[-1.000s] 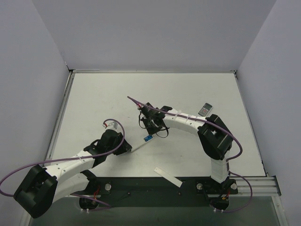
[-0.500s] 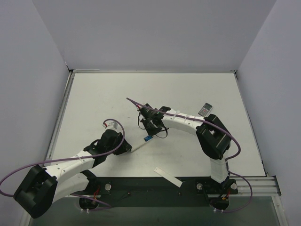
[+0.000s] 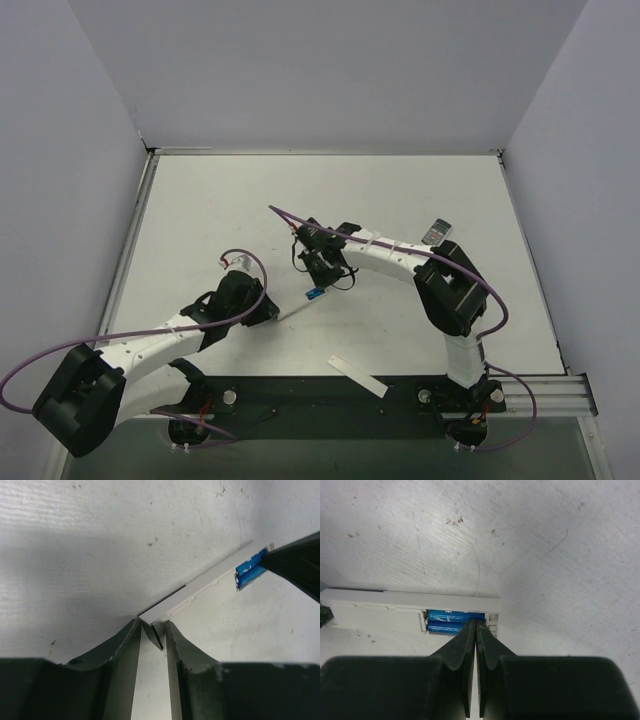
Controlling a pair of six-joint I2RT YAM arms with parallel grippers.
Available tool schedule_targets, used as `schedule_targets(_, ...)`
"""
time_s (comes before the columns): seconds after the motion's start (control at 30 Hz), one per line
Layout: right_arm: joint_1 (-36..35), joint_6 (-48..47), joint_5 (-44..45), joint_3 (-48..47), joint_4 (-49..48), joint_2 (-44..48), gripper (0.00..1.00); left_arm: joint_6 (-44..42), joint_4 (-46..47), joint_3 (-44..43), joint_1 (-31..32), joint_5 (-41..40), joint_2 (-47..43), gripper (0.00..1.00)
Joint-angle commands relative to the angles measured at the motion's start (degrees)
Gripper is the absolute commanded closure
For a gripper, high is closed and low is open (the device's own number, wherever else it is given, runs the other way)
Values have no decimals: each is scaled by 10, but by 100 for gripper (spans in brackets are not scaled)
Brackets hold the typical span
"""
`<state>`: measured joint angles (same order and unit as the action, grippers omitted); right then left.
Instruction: Load the batteries into the remote control
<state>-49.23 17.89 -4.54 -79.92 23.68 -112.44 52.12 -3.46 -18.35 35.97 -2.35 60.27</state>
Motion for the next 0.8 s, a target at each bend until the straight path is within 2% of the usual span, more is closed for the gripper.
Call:
schedule_targets(0.0,-8,-5,-12,27,61,20,100,-37,-50,-38,-3,-50,41,63)
schedule_targets(0.13,-8,-13,-7,25,60,74,98,-60,-52,-72,-5,-63,72,63)
schedule_targets(0.33,-8,-40,-13,63,51,183,80,-73,-54,-98,-6,-72,84,63)
schedule_targets(0.37,-9,-46,-22,76,51,194,73,-72,-54,-98,-6,-73,78,63)
schedule_targets(0.43,-12,-64,-48,113,50,225,68,-74,-58,-100,-7,-80,69,54)
schedule_targets(0.5,-24,-83,-62,140,52,240,59,-73,-70,-102,-8,-89,46,52)
schedule_targets(0.53,-30,-87,-65,166,52,251,57,-72,-74,-107,-9,-93,35,46)
schedule_targets(0.57,-37,-92,-67,176,56,253,52,-71,-87,-108,-9,-98,10,43)
schedule_targets(0.73,-102,-108,-93,212,61,241,40,-63,-143,-120,-12,-153,-93,30)
schedule_targets(0.77,-112,-112,-93,213,65,234,36,-62,-166,-123,-12,-172,-134,25)
